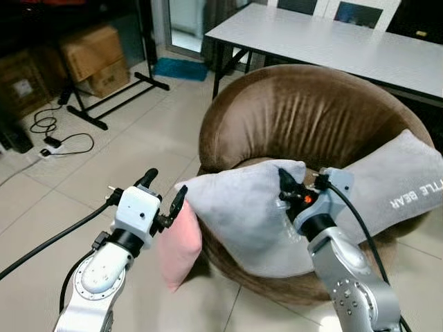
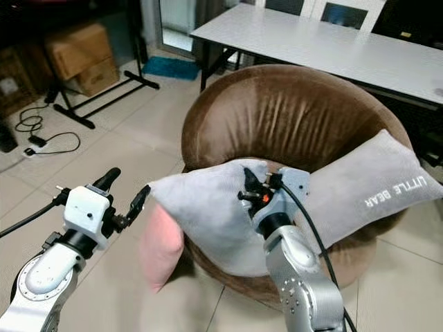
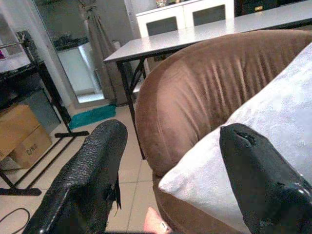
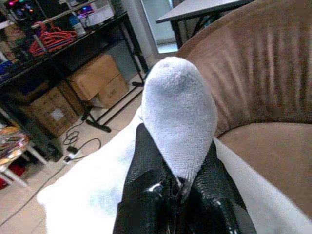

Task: Move the pillow to the sofa from floor

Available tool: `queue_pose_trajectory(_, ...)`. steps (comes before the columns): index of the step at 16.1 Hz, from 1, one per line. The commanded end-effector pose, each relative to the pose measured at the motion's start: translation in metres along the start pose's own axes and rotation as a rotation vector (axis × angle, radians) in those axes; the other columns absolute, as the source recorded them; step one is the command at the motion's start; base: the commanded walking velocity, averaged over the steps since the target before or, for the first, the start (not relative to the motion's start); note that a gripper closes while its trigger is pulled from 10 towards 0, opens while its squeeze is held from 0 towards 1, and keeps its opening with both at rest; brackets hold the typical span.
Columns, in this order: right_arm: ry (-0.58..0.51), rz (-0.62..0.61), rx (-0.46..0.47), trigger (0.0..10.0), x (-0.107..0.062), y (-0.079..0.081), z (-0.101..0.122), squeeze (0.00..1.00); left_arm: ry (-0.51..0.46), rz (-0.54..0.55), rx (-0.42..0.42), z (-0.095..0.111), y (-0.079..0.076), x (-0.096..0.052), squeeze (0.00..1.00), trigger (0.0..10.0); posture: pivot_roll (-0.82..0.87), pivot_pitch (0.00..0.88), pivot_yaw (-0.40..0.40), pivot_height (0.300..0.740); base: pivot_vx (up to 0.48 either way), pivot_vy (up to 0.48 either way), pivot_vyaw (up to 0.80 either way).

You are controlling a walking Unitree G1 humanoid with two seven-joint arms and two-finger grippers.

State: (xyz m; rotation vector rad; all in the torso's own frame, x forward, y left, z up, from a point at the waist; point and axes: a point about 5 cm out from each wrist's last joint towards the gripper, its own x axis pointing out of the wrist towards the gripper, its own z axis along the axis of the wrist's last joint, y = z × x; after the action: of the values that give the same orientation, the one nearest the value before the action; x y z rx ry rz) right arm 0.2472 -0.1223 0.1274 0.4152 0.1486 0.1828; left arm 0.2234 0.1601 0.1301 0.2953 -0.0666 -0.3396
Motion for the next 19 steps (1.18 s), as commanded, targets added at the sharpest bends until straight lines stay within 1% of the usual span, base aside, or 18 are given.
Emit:
queue_pose_trajectory(1,-0.038,0.028,-0.01,10.0,0.001,0.006,0.005,0.0,0.006,0.0,-0.002,-0.002,0.001,-0.001,0.0,10.0,0.01,0.0,-0.046,0.74,0.296,0.0,-0.43)
queue_pose_trajectory(5,-0.046,0.027,-0.006,10.0,0.002,0.006,0.005,0.0,0.005,0.0,-0.003,-0.001,0.001,-0.001,0.0,10.0,0.01,0.0,-0.048,0.74,0.296,0.0,-0.57)
queue_pose_trajectory(8,-0.054,0.013,0.001,10.0,0.002,0.003,0.006,0.0,0.005,-0.002,-0.001,-0.001,0.002,-0.001,0.0,10.0,0.01,0.0,-0.045,0.74,0.291,0.0,-0.8)
queue_pose_trajectory(12,-0.053,0.026,0.001,10.0,0.002,0.005,0.005,0.0,0.009,-0.01,0.001,-0.002,0.002,0.0,0.0,10.0,0.01,0.0,-0.043,0.74,0.288,0.0,-0.8)
queue_pose_trajectory(13,-0.053,0.03,0.003,10.0,0.002,0.006,0.005,0.0,0.01,-0.012,0.002,-0.002,0.002,0.0,0.0,10.0,0.01,0.0,-0.044,0.74,0.281,0.0,-0.45)
queue_pose_trajectory(16,-0.039,0.081,0.002,10.0,0.003,0.012,0.004,0.0,0.014,-0.012,0.003,-0.003,0.002,-0.002,0.0,10.0,0.01,0.0,-0.046,0.74,0.264,0.0,0.0)
queue_pose_trajectory(17,-0.035,0.091,-0.002,10.0,0.003,0.013,0.004,0.0,0.015,-0.014,0.005,-0.003,0.002,-0.002,0.0,10.0,0.01,0.0,-0.049,0.74,0.0,0.0,0.0)
queue_pose_trajectory(19,-0.017,0.124,-0.007,10.0,0.004,0.019,0.005,0.0,0.013,-0.055,0.005,-0.002,-0.001,-0.005,0.0,10.0,0.02,0.0,-0.052,0.74,0.0,0.0,0.0)
